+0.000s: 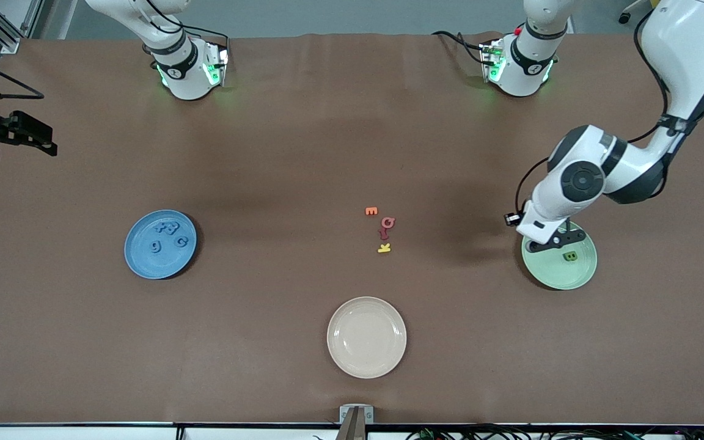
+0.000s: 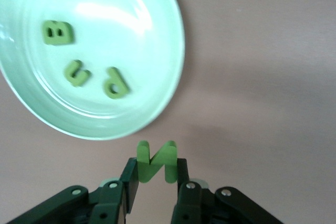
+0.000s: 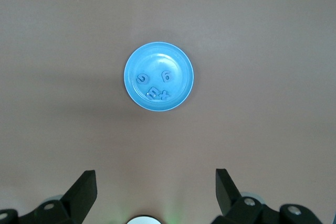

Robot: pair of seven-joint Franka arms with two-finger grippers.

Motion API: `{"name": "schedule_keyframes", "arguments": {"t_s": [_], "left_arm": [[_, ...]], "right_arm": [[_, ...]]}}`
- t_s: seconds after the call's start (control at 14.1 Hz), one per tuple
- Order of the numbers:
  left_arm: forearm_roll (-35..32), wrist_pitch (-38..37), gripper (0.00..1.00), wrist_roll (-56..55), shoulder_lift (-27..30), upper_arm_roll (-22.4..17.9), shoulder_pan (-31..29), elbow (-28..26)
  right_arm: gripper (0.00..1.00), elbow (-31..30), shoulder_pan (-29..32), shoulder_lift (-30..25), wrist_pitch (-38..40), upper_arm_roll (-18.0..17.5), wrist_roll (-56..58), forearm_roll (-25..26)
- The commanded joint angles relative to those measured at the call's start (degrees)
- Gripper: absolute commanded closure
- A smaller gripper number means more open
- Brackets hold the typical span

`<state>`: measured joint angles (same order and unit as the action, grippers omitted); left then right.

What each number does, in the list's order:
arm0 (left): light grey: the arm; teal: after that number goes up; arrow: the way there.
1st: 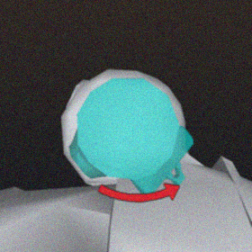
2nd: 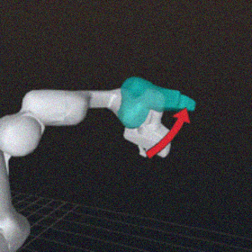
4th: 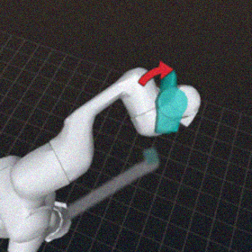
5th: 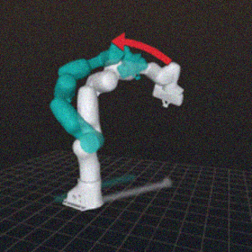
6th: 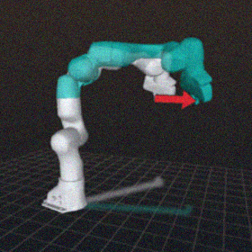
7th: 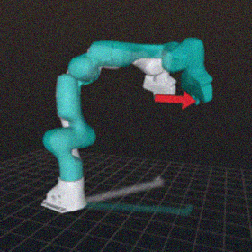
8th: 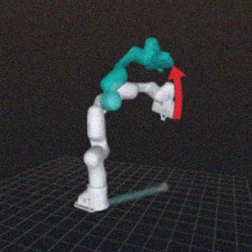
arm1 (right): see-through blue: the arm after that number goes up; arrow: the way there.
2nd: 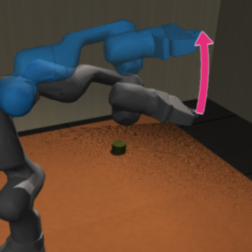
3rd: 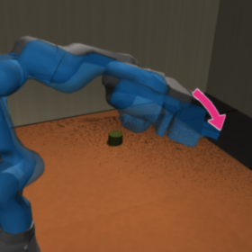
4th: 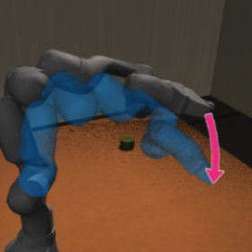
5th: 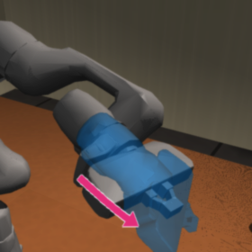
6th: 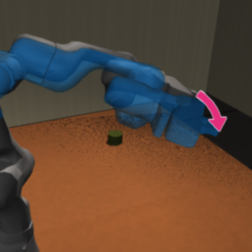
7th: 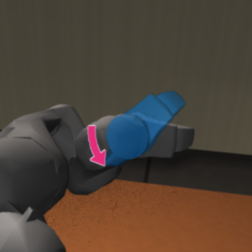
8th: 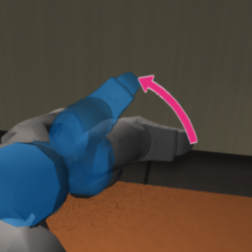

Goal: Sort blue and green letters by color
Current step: 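Carry green N to the green plate while the right gripper withdraws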

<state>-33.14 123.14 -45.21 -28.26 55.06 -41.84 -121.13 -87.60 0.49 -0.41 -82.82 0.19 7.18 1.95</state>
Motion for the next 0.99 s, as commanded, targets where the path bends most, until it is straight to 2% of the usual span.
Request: {"name": "schedule_keyframes", "arguments": {"t_s": [0.0,0.5,0.92], "left_arm": [[-3.7,1.0,0.99,3.6,1.9,1.5,-4.8,-2.4],[-10.1,5.3,0.99,11.3,-0.7,1.4,-13.0,-2.5],[-14.5,8.1,0.97,12.1,-4.1,0.3,-14.0,-1.1]], "right_arm": [[0.00,-5.3,0.7,-4.5,-2.4,-0.5,-0.4,-1.1],[0.00,-5.3,1.1,-5.5,-2.0,-0.3,-0.5,-2.7],[0.00,-5.3,1.1,-5.7,-2.5,0.1,-0.5,-4.1]]}}
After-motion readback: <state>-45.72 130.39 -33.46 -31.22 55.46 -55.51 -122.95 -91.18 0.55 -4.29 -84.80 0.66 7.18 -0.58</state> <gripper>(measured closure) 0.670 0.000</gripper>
